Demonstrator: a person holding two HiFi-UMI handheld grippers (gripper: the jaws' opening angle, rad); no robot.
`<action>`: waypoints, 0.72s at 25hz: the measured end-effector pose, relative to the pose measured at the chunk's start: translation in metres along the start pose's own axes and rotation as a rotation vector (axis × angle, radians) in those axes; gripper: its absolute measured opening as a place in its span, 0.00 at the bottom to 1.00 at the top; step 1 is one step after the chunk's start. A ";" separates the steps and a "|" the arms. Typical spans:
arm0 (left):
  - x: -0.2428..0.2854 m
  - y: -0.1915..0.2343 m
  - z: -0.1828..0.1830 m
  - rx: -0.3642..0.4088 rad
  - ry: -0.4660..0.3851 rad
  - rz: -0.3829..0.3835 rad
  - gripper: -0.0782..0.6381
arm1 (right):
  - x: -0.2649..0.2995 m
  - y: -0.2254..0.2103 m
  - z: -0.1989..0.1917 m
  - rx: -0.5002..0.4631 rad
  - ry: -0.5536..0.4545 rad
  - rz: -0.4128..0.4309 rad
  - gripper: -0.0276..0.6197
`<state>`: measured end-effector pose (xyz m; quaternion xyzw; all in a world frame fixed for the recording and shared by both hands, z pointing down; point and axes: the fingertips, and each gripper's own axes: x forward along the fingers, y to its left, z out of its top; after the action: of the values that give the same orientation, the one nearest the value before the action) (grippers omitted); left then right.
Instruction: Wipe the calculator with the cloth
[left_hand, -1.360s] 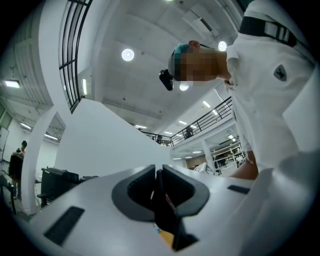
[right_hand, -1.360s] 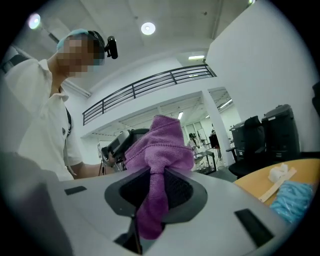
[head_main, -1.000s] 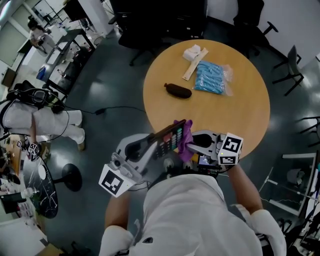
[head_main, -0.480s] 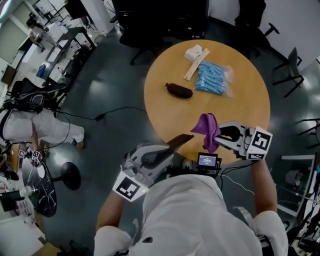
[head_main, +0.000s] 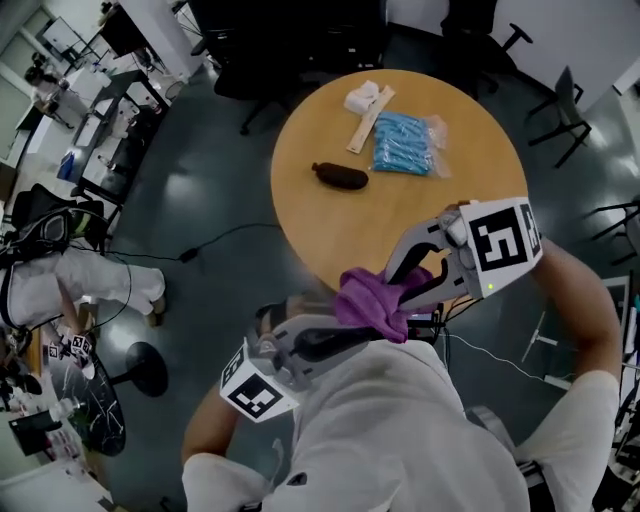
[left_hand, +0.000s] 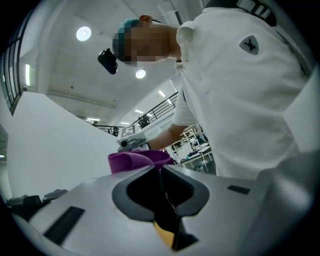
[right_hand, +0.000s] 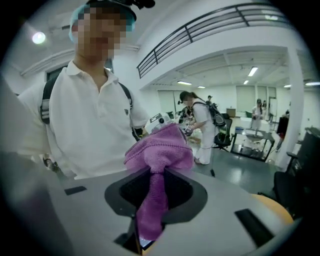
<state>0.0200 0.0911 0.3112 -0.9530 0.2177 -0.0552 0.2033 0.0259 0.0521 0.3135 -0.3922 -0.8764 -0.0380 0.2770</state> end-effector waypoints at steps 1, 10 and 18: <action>0.002 -0.001 0.004 0.010 -0.009 -0.011 0.18 | 0.005 0.005 0.000 0.001 0.021 0.041 0.17; 0.009 -0.010 0.023 0.054 -0.048 -0.067 0.18 | 0.014 0.015 0.003 0.105 -0.007 0.226 0.17; 0.019 -0.016 0.039 0.129 -0.075 -0.109 0.18 | 0.018 0.012 -0.009 0.244 -0.029 0.351 0.17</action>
<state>0.0509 0.1105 0.2825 -0.9497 0.1536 -0.0446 0.2691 0.0289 0.0702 0.3286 -0.5030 -0.7965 0.1230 0.3122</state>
